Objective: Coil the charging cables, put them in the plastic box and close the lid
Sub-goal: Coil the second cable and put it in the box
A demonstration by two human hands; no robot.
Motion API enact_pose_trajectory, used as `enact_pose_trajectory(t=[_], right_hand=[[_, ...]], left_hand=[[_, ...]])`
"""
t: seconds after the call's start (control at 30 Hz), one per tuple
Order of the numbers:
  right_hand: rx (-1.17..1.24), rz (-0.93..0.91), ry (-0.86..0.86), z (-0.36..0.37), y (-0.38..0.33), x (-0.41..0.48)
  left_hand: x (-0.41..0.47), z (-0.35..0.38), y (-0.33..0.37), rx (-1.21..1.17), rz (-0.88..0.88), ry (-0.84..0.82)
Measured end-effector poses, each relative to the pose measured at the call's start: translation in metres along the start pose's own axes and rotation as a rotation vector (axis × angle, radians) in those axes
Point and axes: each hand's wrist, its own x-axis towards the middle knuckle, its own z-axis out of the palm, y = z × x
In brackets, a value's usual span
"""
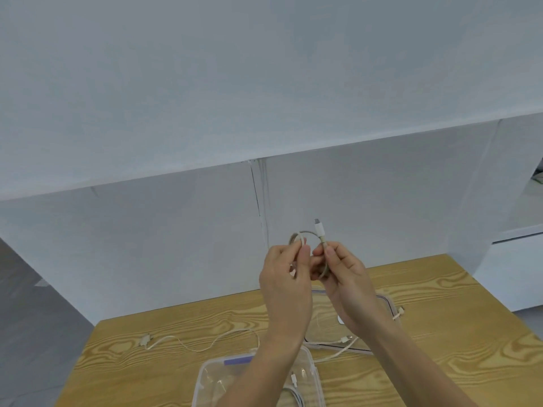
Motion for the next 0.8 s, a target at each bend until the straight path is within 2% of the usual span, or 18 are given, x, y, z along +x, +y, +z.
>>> enact_pose_trajectory(t=[0.13,0.3,0.6,0.8], right_hand=[[-0.114,-0.054,0.048,0.005,0.002,-0.002],[-0.206,-0.056,0.016,0.010,0.000,-0.003],[0.086,0.131,-0.116,0.006,-0.004,0.000],[0.048,0.179,-0.108,0.004,0.001,0.001]], left_hand=[[0.000,0.004,-0.010,0.106,0.083,0.030],[-0.001,0.010,-0.004,0.134,0.111,0.042],[-0.001,0.011,0.003,-0.035,-0.032,0.035],[-0.001,0.011,0.007,-0.089,-0.128,0.048]])
